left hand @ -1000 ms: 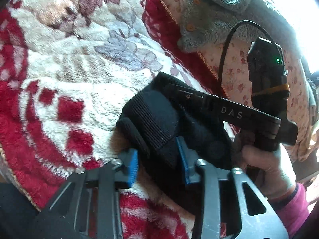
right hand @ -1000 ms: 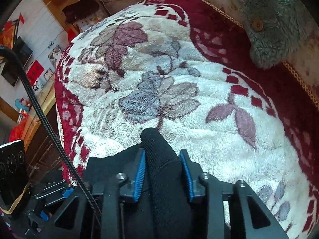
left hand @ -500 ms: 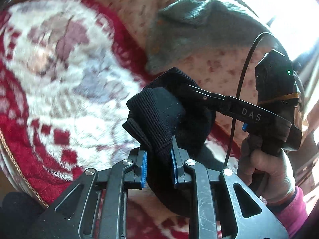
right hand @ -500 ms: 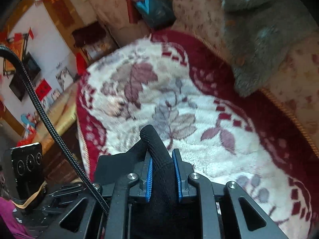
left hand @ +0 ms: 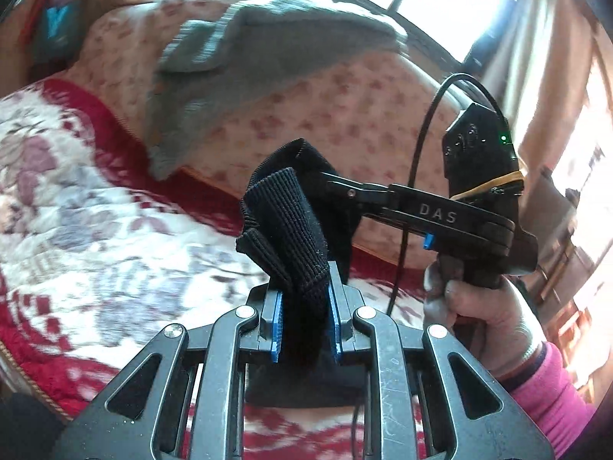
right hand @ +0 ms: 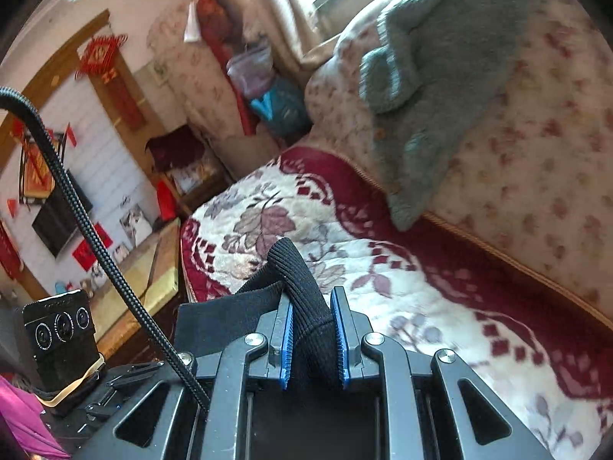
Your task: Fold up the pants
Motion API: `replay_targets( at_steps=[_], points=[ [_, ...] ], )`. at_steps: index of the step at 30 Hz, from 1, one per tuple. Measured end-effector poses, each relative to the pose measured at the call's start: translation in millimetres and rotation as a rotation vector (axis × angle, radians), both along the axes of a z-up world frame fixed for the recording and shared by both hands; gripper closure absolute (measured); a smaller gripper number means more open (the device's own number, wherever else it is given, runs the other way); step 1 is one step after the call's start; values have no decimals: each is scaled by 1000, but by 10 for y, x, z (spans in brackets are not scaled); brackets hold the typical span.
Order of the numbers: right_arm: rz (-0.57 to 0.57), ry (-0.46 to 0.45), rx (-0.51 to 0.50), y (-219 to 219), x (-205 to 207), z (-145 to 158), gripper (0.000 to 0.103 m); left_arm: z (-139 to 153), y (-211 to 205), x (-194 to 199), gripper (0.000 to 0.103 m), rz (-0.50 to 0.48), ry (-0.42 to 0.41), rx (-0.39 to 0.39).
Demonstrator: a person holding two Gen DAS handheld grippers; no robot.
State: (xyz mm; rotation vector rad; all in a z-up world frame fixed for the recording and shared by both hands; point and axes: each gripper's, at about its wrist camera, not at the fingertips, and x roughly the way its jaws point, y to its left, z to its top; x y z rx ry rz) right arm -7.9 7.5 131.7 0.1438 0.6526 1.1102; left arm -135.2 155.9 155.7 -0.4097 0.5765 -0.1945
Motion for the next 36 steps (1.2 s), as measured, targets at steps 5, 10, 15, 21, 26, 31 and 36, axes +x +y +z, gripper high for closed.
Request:
replay_targets(
  at_steps=[5,10,15,21,26,31,36],
  points=[
    [-101,20,39,-730,-127,-121,86,-16,-601,87,85,-122,8,41],
    [-213,88,94,-1481,-212,-425,86,-152,-1202,215,85,-236,45,74],
    [-302,153,109,-2035,-277,-787,86,-409,-1669,343,85,-324,104,89],
    [-366,249,120,-2415,-263,-1291,86,-811,-1934,480,85,-366,217,98],
    [-397,304,135,-2590,-273,-1538,86,-894,-2057,454,85,-390,232,113],
    [-425,332,125,-2640,-266,-1672,86,-965,-2121,463,85,-410,255,110],
    [-527,404,78,-2786,-263,-1827,86,-966,-2086,411,85,-456,255,101]
  ],
)
